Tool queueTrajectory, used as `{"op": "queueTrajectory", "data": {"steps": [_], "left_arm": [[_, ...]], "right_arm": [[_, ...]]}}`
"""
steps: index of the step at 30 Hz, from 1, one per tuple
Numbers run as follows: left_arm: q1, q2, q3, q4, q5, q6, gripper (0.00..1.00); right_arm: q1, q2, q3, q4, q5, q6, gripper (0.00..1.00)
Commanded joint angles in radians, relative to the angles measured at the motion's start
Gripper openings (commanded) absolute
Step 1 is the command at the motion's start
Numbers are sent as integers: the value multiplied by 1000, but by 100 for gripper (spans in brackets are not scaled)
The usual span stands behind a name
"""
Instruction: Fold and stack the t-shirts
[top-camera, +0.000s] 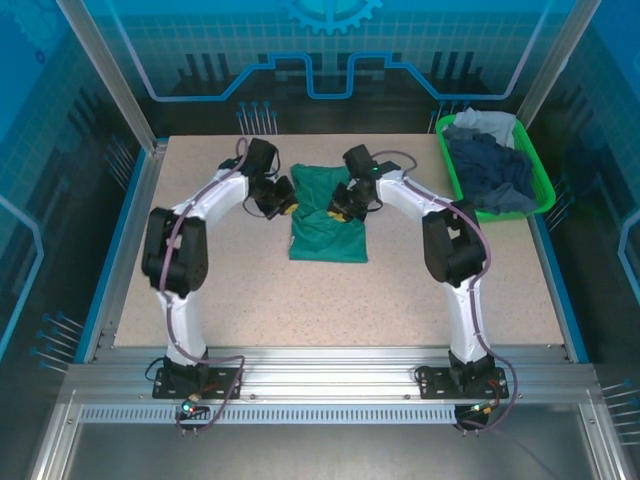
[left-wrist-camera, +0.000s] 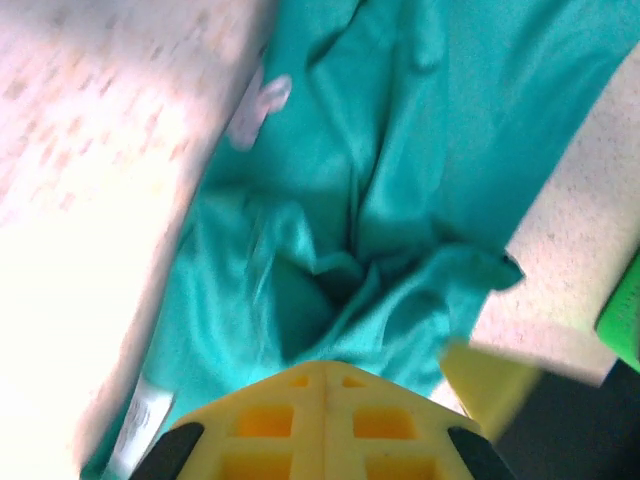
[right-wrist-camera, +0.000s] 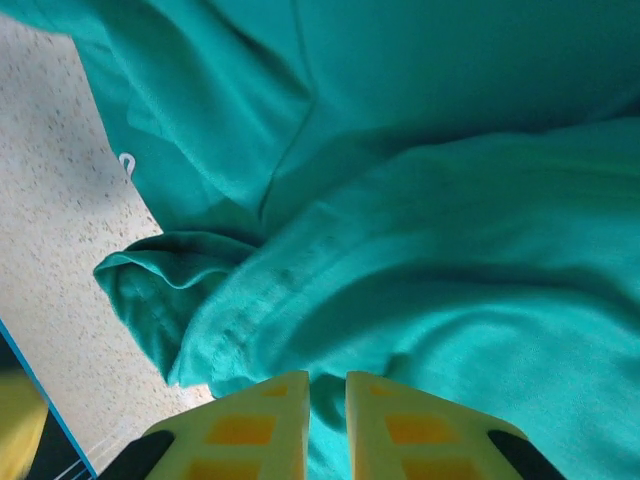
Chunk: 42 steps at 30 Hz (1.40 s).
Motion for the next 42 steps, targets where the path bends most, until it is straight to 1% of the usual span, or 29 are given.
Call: {"op": "queueTrajectory", "data": {"steps": [1,4,7,11,17,20,25,30,34,36,37,38,39,40,41,42], "left_arm": [[-22,-72,-142,59,36,-63,0],[-39,-67,-217,115,73,-86,0],[-47,-16,-203,141,78,-85,0],[-47,81,-115,128,71,-70,0],[-47,170,18,61,48,-39,0],[-40,221,55,23,38,-23,0],[-19,281,81,-27,9,-2,0],[-5,331,118,-76,10,42,0],[-2,295,104,-77,-6,48,0],[-3,242,66,-59,-19,44,0],[-2,206,36,-37,-22,37,0],[-4,158,-1,-18,-27,29,3],[-5,111,-36,-6,-32,22,16],[-8,72,-65,-3,-34,18,24],[-10,28,-106,0,-31,9,31],[-14,-11,-155,13,-14,-7,35]], "right_arm": [[34,51,40,-3,-49,36,17],[56,62,63,-6,-30,50,14],[60,87,90,-22,-31,58,13],[43,151,151,-61,-6,56,12],[-22,267,258,-157,43,32,11],[-53,283,256,-172,53,36,9],[-76,235,205,-116,40,65,9],[-82,178,153,-66,54,123,10],[-90,95,98,-17,105,121,10],[-101,37,62,-14,140,107,11],[-106,10,33,-6,147,98,12],[-114,-21,-1,8,149,85,15],[-119,-53,-38,8,153,73,18],[-122,-80,-72,-2,156,62,20],[-125,-115,-119,-1,155,49,24],[-127,-154,-181,5,150,39,27]]}}
